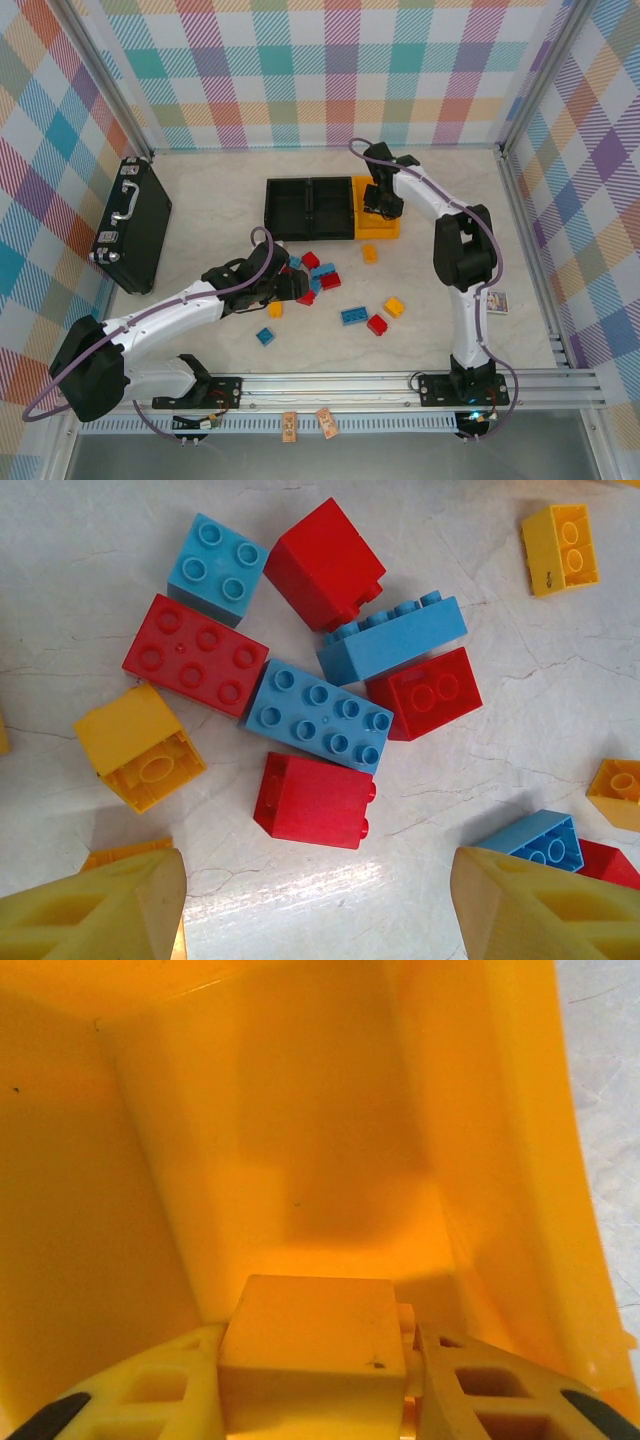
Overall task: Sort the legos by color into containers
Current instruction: Place the lego in the container.
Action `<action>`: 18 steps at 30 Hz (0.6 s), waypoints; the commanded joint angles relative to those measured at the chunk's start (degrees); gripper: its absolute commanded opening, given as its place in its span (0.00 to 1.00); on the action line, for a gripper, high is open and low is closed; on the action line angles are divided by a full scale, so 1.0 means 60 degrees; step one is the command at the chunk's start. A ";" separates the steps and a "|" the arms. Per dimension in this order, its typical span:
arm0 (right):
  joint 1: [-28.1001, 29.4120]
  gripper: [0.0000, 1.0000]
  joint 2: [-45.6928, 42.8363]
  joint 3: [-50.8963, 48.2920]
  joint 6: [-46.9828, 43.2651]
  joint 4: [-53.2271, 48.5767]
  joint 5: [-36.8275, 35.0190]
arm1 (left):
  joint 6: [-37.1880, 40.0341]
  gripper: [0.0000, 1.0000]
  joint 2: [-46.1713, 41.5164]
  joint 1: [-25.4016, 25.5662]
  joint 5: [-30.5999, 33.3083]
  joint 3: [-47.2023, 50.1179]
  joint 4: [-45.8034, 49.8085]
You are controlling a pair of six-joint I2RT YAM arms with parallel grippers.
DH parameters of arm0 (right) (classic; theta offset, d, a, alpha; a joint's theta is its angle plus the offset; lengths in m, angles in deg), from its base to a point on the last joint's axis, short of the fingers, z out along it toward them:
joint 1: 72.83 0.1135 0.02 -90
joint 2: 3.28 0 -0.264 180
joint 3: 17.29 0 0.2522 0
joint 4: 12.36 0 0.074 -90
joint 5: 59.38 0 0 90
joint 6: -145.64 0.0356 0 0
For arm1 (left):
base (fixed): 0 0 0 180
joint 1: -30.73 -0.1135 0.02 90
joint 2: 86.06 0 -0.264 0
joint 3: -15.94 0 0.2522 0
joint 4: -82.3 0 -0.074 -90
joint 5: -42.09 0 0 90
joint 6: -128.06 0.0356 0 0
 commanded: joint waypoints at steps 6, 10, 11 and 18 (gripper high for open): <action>0.0051 0.48 -0.0216 0.0387 -0.0140 -0.0323 -0.0015 | -0.0230 0.70 -0.0303 0.0135 0.0386 -0.0213 0.0395; 0.0077 0.53 -0.0636 0.0249 -0.0246 -0.0248 -0.0017 | -0.0381 0.70 -0.0343 0.0137 0.0418 -0.0155 0.0352; 0.0070 0.54 -0.0745 0.0225 -0.0253 -0.0255 -0.0014 | -0.0391 0.70 -0.0345 0.0132 0.0434 -0.0163 0.0349; 0.0181 0.55 -0.1885 -0.0526 -0.0388 0.0109 0.0256 | -0.0523 0.70 -0.0391 0.0132 0.0608 -0.0259 0.0472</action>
